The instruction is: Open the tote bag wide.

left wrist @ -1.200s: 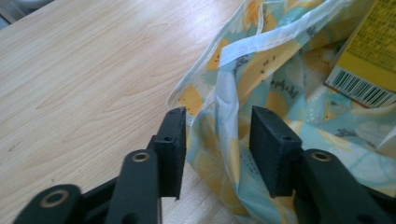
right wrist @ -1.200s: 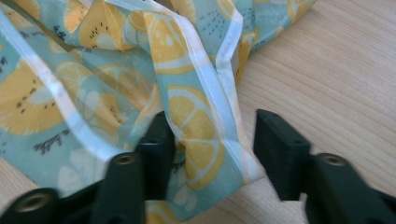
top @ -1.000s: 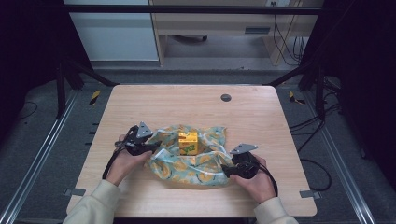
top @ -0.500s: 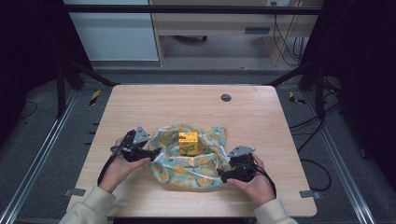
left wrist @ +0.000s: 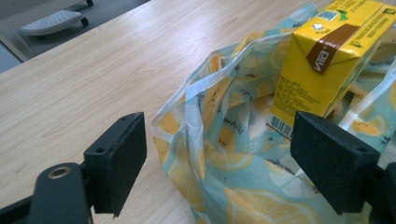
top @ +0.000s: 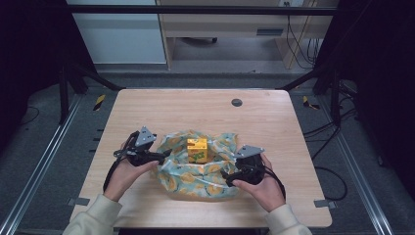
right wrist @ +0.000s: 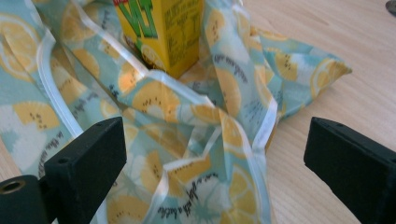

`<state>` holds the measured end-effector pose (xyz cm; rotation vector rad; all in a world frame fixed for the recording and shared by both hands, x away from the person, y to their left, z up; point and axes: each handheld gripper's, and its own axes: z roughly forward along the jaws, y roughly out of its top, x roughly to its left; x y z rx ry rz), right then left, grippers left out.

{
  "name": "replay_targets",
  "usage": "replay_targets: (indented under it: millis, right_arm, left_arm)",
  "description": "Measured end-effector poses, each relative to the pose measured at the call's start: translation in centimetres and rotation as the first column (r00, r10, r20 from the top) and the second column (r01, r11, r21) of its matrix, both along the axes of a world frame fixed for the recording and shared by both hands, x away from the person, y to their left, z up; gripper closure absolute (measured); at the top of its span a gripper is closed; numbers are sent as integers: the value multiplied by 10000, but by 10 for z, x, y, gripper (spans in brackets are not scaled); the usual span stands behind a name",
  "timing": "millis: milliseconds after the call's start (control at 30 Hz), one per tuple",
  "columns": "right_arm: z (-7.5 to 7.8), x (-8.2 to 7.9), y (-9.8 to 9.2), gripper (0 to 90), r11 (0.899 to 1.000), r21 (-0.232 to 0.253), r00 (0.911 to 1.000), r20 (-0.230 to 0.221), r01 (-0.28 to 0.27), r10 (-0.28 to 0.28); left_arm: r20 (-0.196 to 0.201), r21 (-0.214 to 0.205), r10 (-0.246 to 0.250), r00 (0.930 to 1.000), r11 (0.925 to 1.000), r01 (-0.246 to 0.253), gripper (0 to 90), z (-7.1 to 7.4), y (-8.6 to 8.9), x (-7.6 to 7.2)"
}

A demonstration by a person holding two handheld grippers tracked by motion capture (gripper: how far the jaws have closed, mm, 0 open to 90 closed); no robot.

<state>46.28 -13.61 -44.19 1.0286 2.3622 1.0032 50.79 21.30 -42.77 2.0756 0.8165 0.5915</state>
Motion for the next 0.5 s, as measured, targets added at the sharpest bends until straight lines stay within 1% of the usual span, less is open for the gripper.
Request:
replay_targets:
  millis: [133, 167, 233, 300, 333, 433, 500]
  right_arm:
    - [9, 3, 2, 58, 10000, -20, 9999, 126, -17, 17]
    - [11, 3, 3, 58, 10000, -33, 10000, 88, 18, -18]
    - [16, 3, 5, 55, 9999, 104, 10000, 86, 23, -24]
    - [18, 3, 6, 55, 9999, 151, 10000, 42, 57, -58]
    - [19, 4, 6, 55, 10000, 79, 10000, 73, 58, -59]
    - [22, 5, 8, 55, 9999, 102, 9999, 119, 59, -60]
    - [24, 5, 9, 55, 9999, 82, 9999, 99, 105, -106]
  left_arm:
    - [-77, 114, 17, 10000, 9999, -16, 158, 8, 1, -5]
    - [-91, 75, 29, 10000, 10000, -28, 152, 11, 2, -6]
    - [-149, 72, 17, 9999, 10000, -16, 135, 16, 4, -9]
    - [-192, 117, 60, 9998, 9999, -58, 131, 20, 6, -11]
    - [-206, 133, 47, 9998, 9999, -44, 129, 22, 7, -12]
    - [-512, 167, 19, 9987, 9999, -10, 115, 24, 8, -14]
    - [-606, 230, 32, 9982, 9997, -18, 106, 25, 9, -15]
